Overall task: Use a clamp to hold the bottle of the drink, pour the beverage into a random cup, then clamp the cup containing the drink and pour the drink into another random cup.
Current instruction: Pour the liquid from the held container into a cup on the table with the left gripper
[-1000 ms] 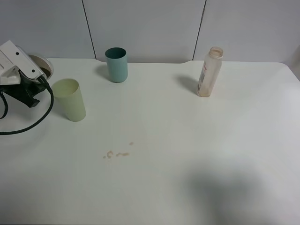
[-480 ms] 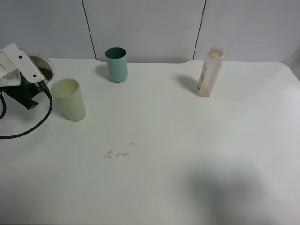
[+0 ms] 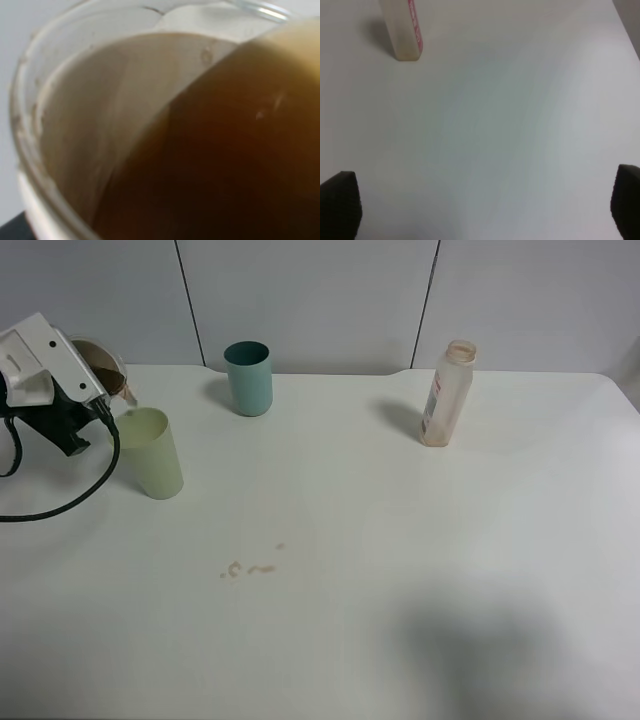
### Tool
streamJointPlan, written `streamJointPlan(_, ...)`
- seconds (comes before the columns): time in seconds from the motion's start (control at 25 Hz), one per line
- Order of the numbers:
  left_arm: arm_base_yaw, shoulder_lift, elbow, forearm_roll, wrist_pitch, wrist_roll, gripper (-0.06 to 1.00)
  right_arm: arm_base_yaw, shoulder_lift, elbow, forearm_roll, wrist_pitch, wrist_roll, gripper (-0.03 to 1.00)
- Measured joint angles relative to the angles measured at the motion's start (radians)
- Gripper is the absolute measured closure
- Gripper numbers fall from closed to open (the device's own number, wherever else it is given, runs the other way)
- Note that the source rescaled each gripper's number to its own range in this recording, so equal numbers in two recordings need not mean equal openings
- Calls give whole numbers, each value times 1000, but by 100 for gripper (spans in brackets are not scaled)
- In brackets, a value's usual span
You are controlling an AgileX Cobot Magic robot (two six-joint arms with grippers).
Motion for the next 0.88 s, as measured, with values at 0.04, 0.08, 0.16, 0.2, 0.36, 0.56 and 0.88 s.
streamJointPlan(0.04,0,0,0,4,3,0,92,0,0,0,0,0,0,-3)
streamJointPlan(0.08,0,0,0,6,4,0,92,0,0,0,0,0,0,-3)
streamJointPlan(0.16,0,0,0,12,4,0,92,0,0,0,0,0,0,-3)
streamJointPlan(0.2,0,0,0,15,4,0,92,0,0,0,0,0,0,-3)
streamJointPlan(0.36,0,0,0,26,4,0,92,0,0,0,0,0,0,-3)
streamJointPlan(0.56,-1,0,0,43,4,0,92,0,0,0,0,0,0,-3)
streamJointPlan(0.88,-1,0,0,53,15,0,92,0,0,0,0,0,0,-3)
